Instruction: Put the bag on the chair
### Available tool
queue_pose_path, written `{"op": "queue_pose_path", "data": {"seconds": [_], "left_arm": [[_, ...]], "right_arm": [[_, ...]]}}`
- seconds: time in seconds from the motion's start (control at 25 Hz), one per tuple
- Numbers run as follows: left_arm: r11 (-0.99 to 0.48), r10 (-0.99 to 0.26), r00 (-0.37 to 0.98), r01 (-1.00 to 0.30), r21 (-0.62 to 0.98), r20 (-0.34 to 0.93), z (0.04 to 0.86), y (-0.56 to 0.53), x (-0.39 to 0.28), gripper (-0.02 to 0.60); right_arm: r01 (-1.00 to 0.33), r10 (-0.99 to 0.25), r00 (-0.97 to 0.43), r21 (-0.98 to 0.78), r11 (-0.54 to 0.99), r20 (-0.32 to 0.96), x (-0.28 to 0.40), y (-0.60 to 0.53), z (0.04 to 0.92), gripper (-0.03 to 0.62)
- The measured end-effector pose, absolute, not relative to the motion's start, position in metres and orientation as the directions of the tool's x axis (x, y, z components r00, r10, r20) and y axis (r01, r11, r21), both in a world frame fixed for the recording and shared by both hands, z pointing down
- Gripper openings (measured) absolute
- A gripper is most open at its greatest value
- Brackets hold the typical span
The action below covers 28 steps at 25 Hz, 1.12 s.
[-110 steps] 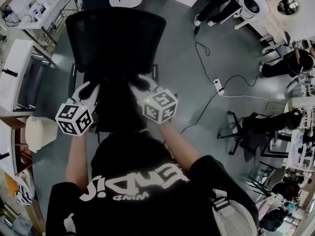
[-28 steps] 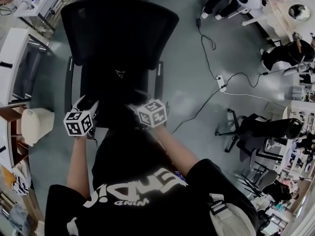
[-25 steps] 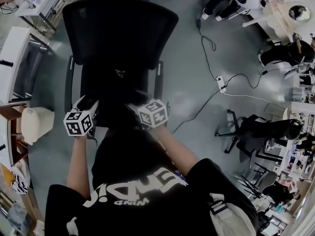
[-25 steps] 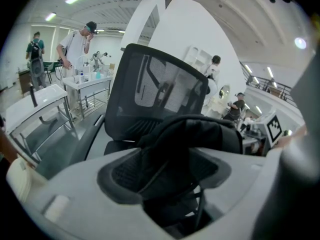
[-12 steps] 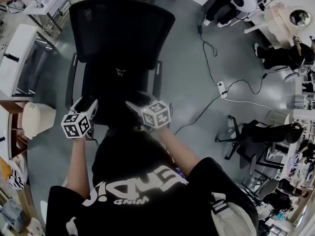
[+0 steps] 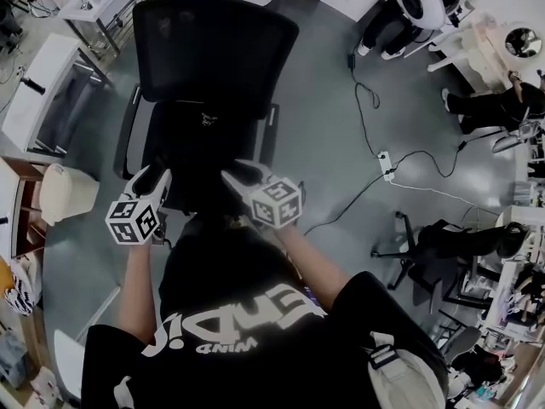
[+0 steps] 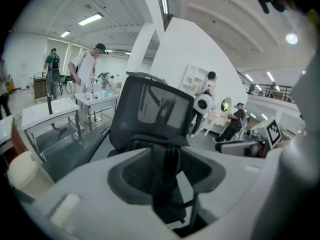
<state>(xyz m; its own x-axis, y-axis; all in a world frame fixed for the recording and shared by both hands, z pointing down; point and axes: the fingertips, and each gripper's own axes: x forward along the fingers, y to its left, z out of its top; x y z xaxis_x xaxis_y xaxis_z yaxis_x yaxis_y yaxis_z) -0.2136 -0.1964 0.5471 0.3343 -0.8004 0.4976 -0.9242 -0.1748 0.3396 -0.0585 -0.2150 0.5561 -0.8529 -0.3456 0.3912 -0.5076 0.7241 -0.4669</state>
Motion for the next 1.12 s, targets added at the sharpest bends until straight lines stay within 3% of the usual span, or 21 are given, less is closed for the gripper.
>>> {"op": "queue_pose_path", "data": {"seconds": [0.16, 0.24, 0.52, 1.12], "left_arm": [[-0.206, -0.817, 0.340, -0.926, 0.315, 0.466, 0.528, -0.175, -0.187, 0.077], [-0.218, -0.823, 0.348, -0.923, 0.316, 0.449, 0.518, -0.165, -0.173, 0.008], [-0.273, -0.814, 0.400, -0.903, 0.331, 0.421, 0.493, -0.135, -0.137, 0.003], [-0.351, -0.803, 0.464, -0.875, 0.332, 0.374, 0.466, -0.044, -0.151, 0.002]], "right_arm": [[-0.457, -0.323, -0.881, -0.446, 0.770, 0.346, -0.052, -0.190, 0.532, 0.002], [-0.439, -0.319, -0.893, -0.449, 0.779, 0.319, -0.047, -0.182, 0.520, 0.000], [-0.448, -0.368, -0.894, -0.486, 0.750, 0.257, -0.030, -0.161, 0.498, 0.000], [-0.584, -0.530, -0.810, -0.427, 0.690, 0.251, -0.024, -0.061, 0.464, 0.000]]}}
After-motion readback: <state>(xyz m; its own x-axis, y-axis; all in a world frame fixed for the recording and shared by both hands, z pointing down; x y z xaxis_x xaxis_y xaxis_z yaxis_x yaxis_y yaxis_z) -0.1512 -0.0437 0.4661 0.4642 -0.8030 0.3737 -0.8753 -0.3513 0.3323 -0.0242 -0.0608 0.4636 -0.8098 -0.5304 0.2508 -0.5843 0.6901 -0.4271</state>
